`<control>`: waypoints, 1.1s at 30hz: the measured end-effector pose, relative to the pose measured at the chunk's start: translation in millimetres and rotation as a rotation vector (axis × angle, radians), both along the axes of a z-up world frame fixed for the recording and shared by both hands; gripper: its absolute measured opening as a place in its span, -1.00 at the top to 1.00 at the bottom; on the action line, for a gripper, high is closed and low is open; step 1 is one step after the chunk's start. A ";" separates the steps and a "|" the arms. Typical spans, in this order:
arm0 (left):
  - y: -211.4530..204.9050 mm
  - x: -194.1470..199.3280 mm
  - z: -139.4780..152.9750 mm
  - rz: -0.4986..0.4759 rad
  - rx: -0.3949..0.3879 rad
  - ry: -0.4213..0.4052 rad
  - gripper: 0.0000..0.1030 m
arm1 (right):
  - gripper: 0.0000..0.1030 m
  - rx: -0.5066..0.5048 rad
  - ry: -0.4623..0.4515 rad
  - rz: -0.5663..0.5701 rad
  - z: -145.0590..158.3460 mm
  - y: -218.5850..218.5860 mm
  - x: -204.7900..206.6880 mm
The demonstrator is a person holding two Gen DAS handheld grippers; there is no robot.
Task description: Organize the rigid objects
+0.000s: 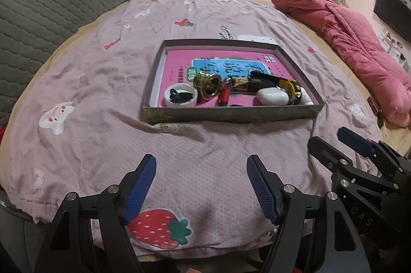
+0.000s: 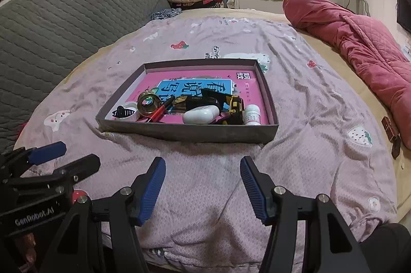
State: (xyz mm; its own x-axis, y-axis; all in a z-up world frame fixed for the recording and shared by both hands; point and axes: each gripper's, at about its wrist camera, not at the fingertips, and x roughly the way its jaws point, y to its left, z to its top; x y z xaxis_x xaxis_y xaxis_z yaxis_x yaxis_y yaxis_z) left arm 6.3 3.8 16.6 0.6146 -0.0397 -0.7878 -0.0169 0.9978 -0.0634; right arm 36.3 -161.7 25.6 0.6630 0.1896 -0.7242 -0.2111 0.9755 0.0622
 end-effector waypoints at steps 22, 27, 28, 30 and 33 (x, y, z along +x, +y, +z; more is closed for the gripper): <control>-3.2 10.7 -24.8 0.008 0.004 0.031 -0.44 | -0.16 -0.006 0.046 -0.028 -28.7 -3.2 10.3; -2.3 14.9 -30.4 0.007 0.000 0.035 -0.44 | -0.16 -0.024 0.037 -0.021 -32.2 1.7 11.7; -2.1 15.7 -30.8 0.010 -0.001 0.034 -0.44 | -0.16 -0.027 0.038 -0.021 -33.0 2.6 12.1; -1.7 17.0 -31.6 0.012 -0.001 0.033 -0.44 | -0.16 -0.026 0.036 -0.019 -33.1 2.9 12.1; -1.1 18.2 -33.3 0.018 0.006 0.034 -0.44 | -0.16 -0.025 0.037 -0.016 -33.0 2.5 11.8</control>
State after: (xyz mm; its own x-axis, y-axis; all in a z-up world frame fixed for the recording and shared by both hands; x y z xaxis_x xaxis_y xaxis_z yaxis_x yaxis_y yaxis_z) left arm 24.5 2.7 -16.7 0.5884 -0.0242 -0.8082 -0.0370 0.9977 -0.0569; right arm 48.1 -159.2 -7.4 0.6385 0.1602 -0.7528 -0.1931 0.9802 0.0447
